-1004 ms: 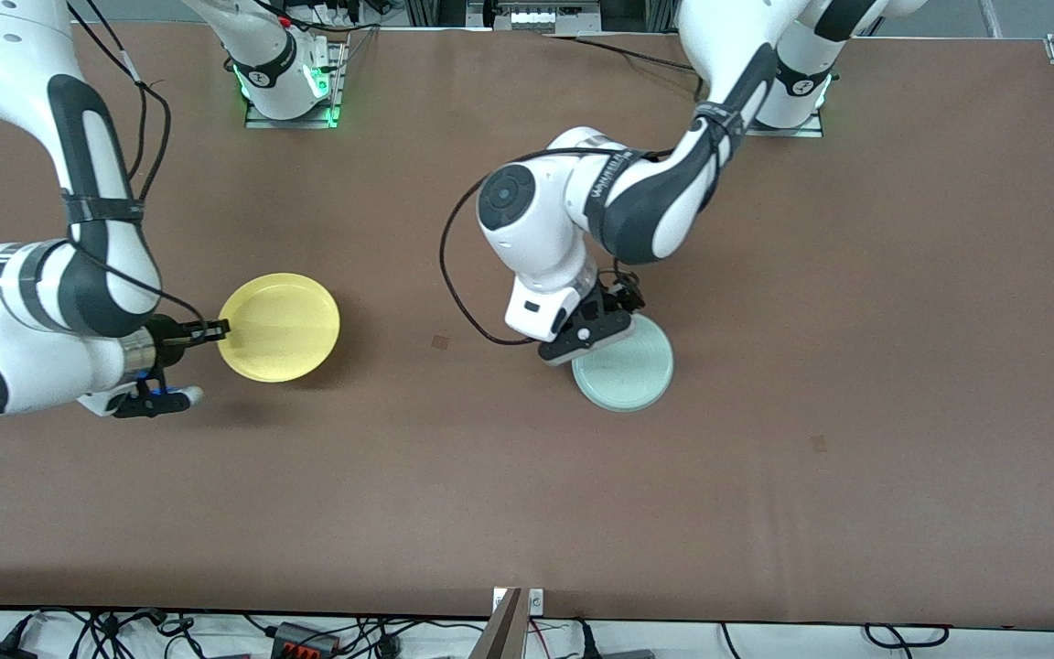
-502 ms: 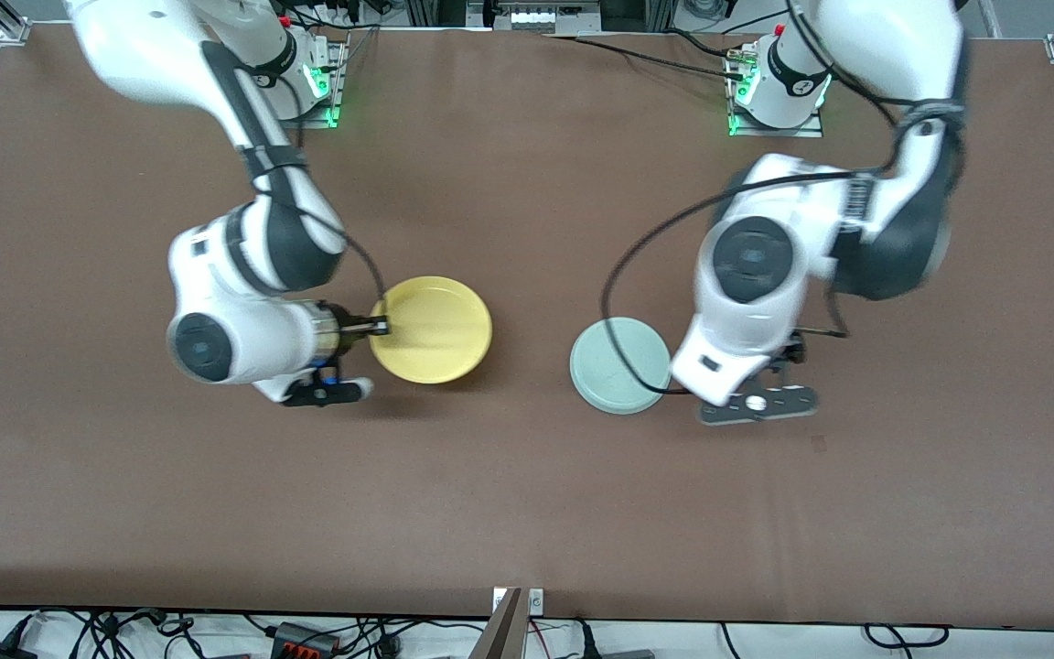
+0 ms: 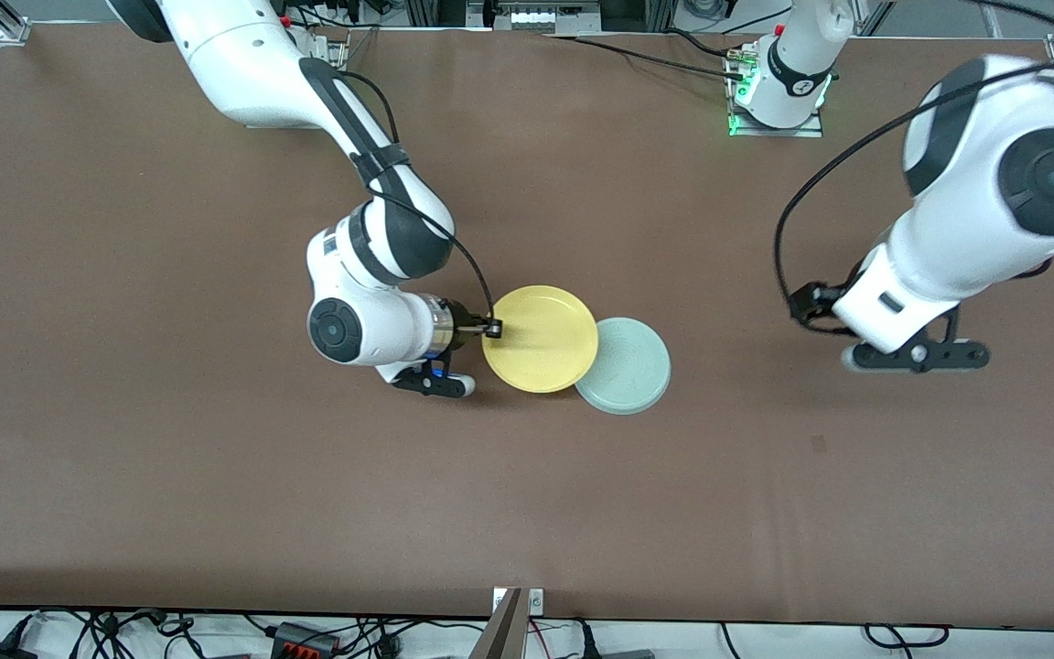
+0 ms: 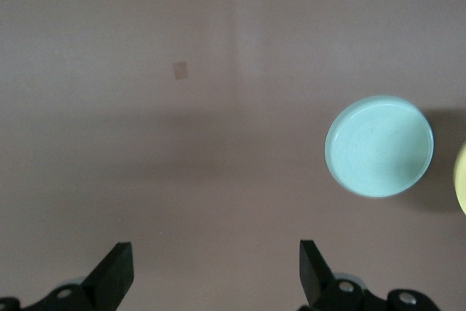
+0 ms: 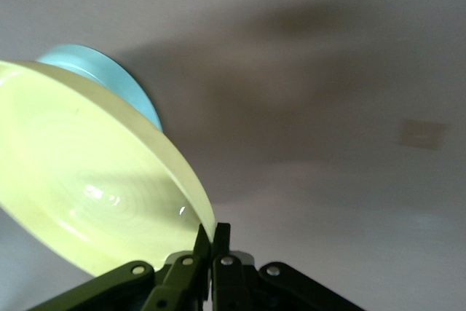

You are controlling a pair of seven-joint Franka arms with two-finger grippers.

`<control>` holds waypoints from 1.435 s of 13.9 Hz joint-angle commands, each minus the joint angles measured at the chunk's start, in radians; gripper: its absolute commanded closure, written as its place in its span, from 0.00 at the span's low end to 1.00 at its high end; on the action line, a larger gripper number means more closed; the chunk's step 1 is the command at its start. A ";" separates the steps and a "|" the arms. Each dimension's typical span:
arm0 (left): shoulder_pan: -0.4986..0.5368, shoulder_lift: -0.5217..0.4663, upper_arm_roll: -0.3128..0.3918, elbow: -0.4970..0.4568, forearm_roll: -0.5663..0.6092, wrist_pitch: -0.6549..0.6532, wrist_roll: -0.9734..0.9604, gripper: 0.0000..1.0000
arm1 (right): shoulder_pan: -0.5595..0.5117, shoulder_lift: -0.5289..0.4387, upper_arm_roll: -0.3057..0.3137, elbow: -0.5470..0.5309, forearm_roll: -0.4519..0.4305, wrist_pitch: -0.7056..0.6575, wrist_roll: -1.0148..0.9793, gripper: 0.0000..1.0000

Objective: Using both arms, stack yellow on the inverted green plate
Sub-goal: 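Carry the yellow plate onto the green plate while the left gripper withdraws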

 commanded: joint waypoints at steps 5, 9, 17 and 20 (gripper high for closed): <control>0.115 -0.282 -0.010 -0.402 -0.139 0.177 0.376 0.00 | 0.128 0.169 0.006 0.135 0.090 0.183 0.327 1.00; 0.128 -0.199 0.001 -0.245 -0.145 0.102 0.371 0.00 | 0.140 0.192 0.026 0.135 0.149 0.272 0.353 1.00; 0.132 -0.160 -0.010 -0.091 -0.066 -0.028 0.288 0.00 | 0.186 0.212 0.023 0.124 0.135 0.297 0.358 1.00; 0.149 -0.193 -0.005 -0.129 -0.066 -0.031 0.282 0.00 | 0.184 0.212 0.019 0.120 0.135 0.298 0.353 1.00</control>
